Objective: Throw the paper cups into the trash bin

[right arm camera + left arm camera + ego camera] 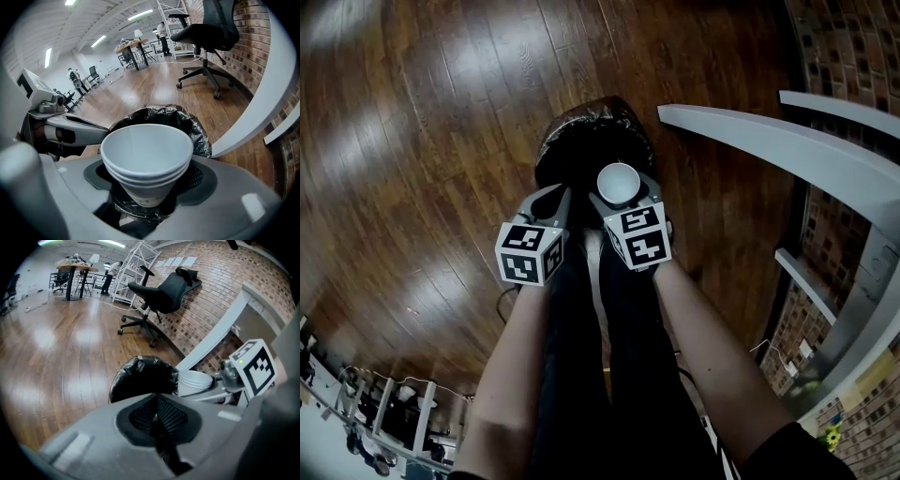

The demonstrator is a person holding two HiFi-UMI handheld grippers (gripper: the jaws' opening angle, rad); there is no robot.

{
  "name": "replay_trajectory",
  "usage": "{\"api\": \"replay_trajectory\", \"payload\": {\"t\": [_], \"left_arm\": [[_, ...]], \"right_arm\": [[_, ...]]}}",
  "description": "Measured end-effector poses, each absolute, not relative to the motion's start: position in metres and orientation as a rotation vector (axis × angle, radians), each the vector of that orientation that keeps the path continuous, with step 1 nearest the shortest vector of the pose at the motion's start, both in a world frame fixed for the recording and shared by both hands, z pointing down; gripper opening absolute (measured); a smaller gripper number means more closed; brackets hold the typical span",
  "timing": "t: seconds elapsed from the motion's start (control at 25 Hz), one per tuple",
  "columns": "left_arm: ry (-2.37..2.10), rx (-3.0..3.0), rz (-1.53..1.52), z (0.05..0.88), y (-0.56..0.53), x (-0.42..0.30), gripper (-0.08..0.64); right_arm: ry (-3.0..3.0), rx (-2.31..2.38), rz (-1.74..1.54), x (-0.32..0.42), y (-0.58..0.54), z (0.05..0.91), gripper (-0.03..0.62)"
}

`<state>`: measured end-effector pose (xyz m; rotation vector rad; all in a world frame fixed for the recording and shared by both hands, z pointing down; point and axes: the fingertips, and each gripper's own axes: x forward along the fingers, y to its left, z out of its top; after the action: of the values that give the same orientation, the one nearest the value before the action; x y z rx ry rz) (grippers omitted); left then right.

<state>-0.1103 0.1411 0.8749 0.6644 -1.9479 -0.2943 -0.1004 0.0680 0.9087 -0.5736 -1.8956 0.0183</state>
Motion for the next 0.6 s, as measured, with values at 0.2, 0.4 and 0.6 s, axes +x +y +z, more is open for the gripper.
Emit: {"api": "replay_trajectory", "payload": {"t": [0.2, 0.4, 0.6], "left_arm": [[-1.920, 0.683, -0.273, 0.885, 0.136, -0.104, 0.003], [-1.902, 0.707, -0.241, 0.887, 0.133, -0.098, 0.003], [-1.903, 0.703, -0.215, 0.886, 0.139, -0.099, 0.003]], "right_arm": [[-1.862, -0.558, 0.039, -0.096, 0.063, 0.922, 0.350], [-1.831, -0.584, 0.056, -0.091, 0.064, 0.925, 0.387], [-1.834, -0.572, 0.063, -0.092, 0.065, 0.919, 0.388]]}}
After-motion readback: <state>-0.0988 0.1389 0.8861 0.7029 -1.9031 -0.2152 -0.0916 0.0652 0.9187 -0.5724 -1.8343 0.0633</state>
